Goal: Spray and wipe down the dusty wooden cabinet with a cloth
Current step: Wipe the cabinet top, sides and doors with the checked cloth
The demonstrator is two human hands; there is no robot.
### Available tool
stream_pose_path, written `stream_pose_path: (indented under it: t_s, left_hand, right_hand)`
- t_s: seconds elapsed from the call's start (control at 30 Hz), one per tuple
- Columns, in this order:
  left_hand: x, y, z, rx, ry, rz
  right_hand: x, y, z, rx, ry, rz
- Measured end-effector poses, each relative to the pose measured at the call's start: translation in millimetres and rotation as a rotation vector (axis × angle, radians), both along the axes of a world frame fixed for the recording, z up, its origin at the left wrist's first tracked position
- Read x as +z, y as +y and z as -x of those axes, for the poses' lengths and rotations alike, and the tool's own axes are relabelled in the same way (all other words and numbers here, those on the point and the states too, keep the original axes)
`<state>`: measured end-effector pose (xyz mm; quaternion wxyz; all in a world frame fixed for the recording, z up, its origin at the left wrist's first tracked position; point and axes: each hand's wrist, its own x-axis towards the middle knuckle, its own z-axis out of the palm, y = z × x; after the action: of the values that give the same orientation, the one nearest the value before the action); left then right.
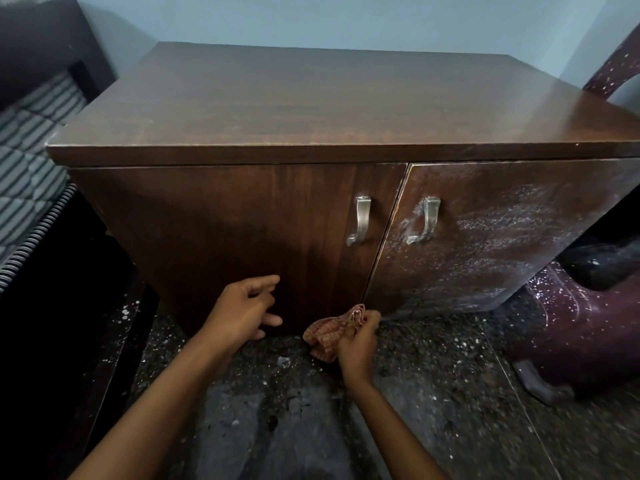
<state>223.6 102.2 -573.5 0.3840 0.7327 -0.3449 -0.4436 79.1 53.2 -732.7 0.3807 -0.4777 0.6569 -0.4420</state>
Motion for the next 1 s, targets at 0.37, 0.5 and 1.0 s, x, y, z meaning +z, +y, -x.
stream_pose_path:
  t_s: [0.37, 0.5, 1.0]
  left_hand:
    - [-3.8, -8.0, 7.3, -0.155, -0.193, -0.104]
    - [-3.9, -15.1, 19.8, -0.211, -0.192, -0.098]
    - [-14.2, -30.8, 48.1, -0.288, -0.178, -0.065]
  right_hand:
    - [37.5, 9.6, 1.8, 0.097, -0.183, 0.046]
    - [70.1, 25.3, 60.0, 0.045, -0.368, 0.169]
    - [168.9, -46.9, 87.6, -0.177, 0.164, 0.878]
